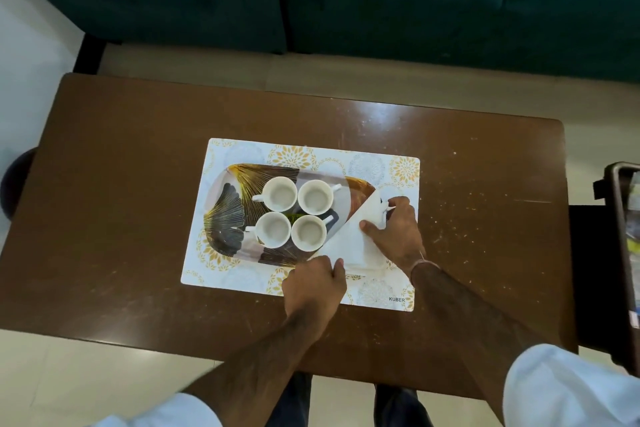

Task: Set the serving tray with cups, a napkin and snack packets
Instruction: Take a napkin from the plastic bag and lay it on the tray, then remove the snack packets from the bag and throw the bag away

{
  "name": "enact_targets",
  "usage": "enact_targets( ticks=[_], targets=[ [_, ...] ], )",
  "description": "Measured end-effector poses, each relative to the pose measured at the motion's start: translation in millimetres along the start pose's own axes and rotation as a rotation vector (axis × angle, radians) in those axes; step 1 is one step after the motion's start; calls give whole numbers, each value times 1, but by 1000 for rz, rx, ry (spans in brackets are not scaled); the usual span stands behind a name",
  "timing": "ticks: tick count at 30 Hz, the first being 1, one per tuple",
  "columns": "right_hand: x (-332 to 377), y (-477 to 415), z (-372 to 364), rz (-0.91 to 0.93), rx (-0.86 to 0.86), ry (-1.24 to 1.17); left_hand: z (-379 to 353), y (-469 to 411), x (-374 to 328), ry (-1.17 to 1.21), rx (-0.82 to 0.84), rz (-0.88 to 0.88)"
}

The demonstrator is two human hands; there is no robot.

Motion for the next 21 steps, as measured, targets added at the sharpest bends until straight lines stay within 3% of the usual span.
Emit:
enact_targets(
  ticks=[4,9,16,21],
  targets=[
    [0,0,6,24,24,-13,15,-10,-28,170,-8,-136],
    [1,0,28,70,19,-39,31,-27,-64,201,-10,-237],
    [-3,4,106,114,-36,-25,39,-36,-121,200,25,-377],
    [22,29,190,188,-86,14,86,-25,-162,161,15,-457]
  ],
)
Point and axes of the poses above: each hand's wrist, its own y-axis away from the middle knuckle, its own z-axis out of the back of the hand, x = y × z, the point moved 5 cm from there along -y, towards the middle knuckle, and after that the axes turned 15 degrees about -y, right-handed, at the moved point
